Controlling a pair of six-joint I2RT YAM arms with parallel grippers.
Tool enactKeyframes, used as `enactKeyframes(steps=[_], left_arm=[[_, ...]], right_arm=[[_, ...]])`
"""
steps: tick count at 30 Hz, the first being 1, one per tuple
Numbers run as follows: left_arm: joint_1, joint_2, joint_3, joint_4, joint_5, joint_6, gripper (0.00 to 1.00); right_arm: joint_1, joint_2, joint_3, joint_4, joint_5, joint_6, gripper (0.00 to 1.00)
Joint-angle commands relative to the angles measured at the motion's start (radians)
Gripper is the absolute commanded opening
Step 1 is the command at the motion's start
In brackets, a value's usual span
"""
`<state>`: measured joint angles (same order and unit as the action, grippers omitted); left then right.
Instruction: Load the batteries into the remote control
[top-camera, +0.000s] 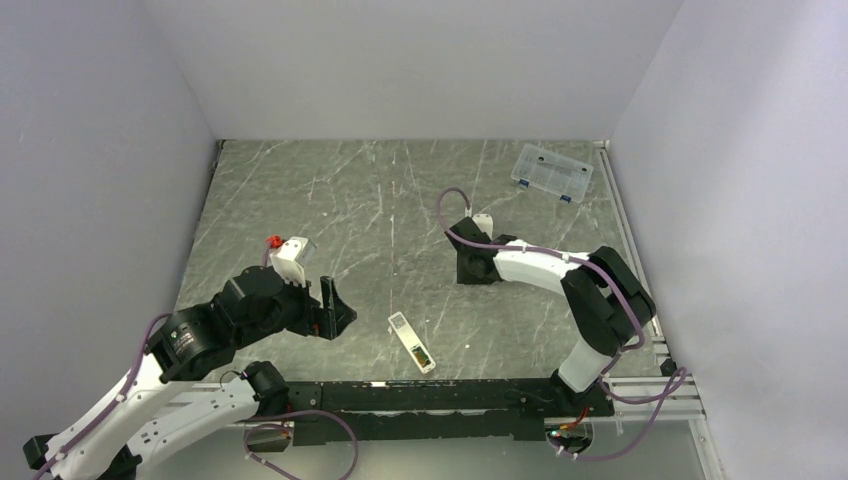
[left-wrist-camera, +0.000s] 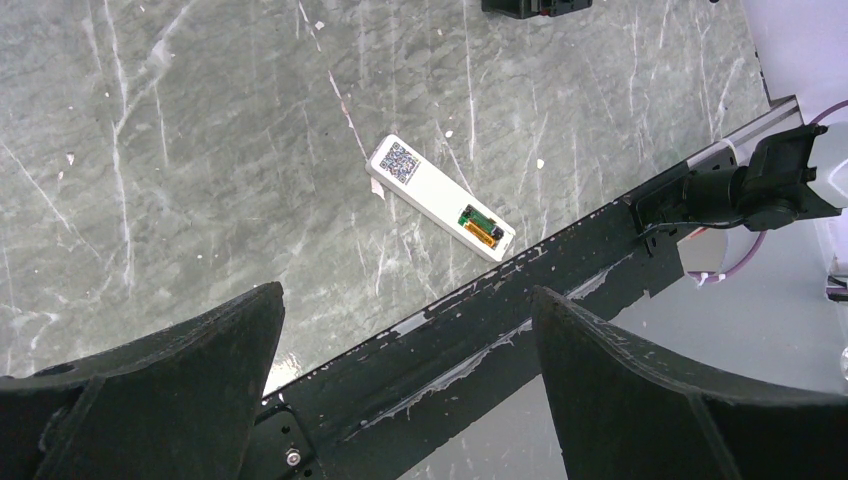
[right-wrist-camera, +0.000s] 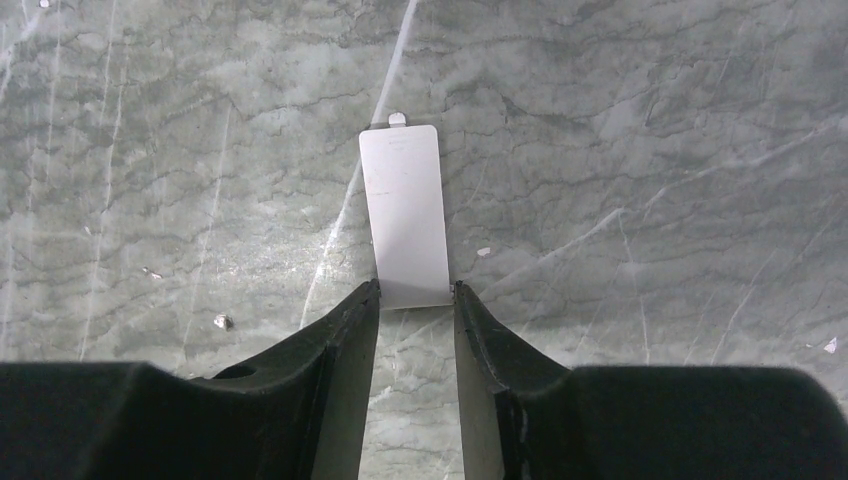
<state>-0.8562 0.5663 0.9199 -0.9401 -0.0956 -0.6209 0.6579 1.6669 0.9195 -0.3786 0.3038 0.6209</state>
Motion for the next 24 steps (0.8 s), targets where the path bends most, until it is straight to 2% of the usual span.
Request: enactKeyframes(steps=[1, 10, 24], left_arm=[[-0.002, -0.006, 0.002, 0.033, -0.003, 0.006, 1.0], [-0.001, -0.004, 0.001, 0.034, -0.002, 0.006, 0.99], [-0.002, -0.001, 0.0, 0.034, -0.003, 0.005, 0.99]], right_arm=[[0.0, -0.027, -0.031, -0.013, 0.006, 0.003, 0.34], [0.008, -0.06, -0.05, -0.015, 0.001, 0.009, 0.18], [0.042, -0.153, -0.093, -0.037, -0.009, 0.023, 0.12]])
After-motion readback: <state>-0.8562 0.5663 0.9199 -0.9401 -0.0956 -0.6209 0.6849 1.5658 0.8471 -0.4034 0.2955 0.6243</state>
